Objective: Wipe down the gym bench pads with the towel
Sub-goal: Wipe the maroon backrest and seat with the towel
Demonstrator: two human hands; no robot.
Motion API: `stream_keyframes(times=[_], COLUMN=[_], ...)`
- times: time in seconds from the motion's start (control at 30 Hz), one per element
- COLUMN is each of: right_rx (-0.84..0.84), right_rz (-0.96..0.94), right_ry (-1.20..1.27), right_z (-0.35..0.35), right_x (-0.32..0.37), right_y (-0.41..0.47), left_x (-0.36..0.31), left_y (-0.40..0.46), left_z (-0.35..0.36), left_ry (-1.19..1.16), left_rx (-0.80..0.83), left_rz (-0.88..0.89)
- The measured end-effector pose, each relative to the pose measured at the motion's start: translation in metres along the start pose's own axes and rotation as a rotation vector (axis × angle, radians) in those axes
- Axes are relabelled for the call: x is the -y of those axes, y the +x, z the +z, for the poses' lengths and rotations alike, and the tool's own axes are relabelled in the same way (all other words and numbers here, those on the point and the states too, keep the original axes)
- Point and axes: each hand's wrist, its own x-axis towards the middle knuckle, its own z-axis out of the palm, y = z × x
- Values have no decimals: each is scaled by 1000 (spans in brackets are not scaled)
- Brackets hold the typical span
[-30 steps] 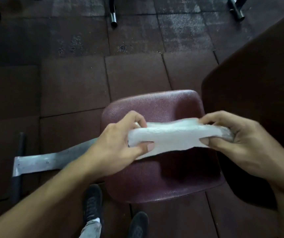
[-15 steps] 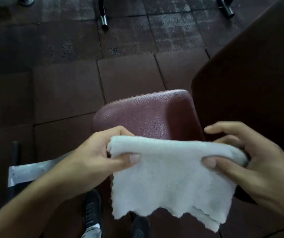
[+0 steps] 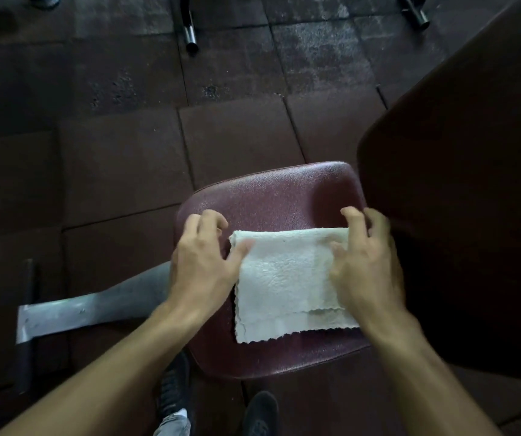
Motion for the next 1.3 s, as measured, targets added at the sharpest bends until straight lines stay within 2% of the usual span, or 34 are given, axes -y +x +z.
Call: stream_keyframes(times=[0.07,0.1,0.2,0.27,0.57,0.73,1.1,1.3], right_rx=[-58,-19,259,301,205,167,-129,-116], right_rz=[-106,-140,-142,-133,-9,-26,-149,-190], right_ry=[-21,-43,-155,-206,-278,-272,-249,-186], right_z=[3,7,32,52,70,75,91,62], right_x=[21,32,51,45,41,40,24,19], right_y=[-19,-26,-32,-36,-47,-48,-51,-54], left_x=[12,18,32,38,56,58,37,26], left_y=[1,0,-2,1,12,17,-14,-44], left_z=[-8,-12,-20,-24,-39,-38,-47,-85], left_ry=[-45,-45,29,37,14,1,20,95], left_rx=[-42,-42,-34,-8,38,56,97,139], left_rz=[36,39,70,54,54,53,120,177])
